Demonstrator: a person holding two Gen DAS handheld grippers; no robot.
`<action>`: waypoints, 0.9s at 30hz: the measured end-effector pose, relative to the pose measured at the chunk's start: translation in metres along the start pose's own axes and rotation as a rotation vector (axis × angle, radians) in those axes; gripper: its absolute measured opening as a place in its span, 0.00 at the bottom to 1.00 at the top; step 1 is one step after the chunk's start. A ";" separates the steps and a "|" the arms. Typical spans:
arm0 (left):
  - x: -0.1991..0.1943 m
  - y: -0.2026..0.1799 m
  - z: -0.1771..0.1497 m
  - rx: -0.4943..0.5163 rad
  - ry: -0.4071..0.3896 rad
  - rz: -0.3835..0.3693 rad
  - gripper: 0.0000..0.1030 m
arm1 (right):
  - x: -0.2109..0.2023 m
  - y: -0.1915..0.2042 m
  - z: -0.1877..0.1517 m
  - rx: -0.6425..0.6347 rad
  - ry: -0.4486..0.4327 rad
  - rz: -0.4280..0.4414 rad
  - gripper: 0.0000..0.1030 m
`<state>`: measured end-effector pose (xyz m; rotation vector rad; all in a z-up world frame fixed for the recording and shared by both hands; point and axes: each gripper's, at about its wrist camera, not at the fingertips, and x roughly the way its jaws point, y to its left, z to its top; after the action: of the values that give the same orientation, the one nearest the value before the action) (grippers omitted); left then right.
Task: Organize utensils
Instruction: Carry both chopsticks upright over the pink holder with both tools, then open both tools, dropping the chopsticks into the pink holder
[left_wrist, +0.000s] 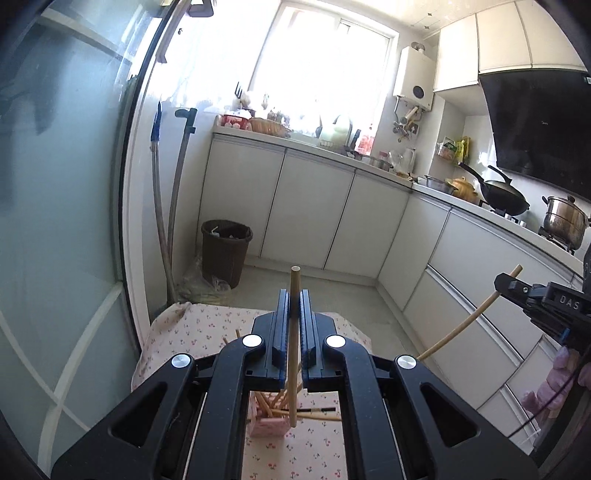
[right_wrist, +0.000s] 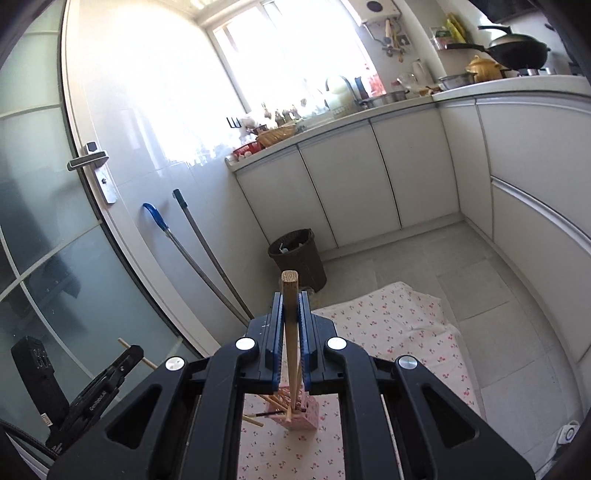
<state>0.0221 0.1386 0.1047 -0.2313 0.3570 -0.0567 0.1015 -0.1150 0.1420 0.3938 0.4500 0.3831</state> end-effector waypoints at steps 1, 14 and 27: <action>0.005 -0.001 0.002 -0.001 -0.004 0.002 0.04 | 0.002 0.005 0.003 -0.009 -0.003 0.006 0.08; 0.043 0.030 -0.031 -0.092 -0.029 0.088 0.20 | 0.054 0.041 -0.015 -0.092 0.036 -0.018 0.08; -0.009 0.047 -0.005 -0.149 -0.161 0.093 0.33 | 0.095 0.072 -0.036 -0.156 0.042 -0.092 0.08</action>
<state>0.0130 0.1841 0.0923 -0.3644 0.2111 0.0803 0.1443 -0.0015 0.1122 0.2127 0.4741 0.3353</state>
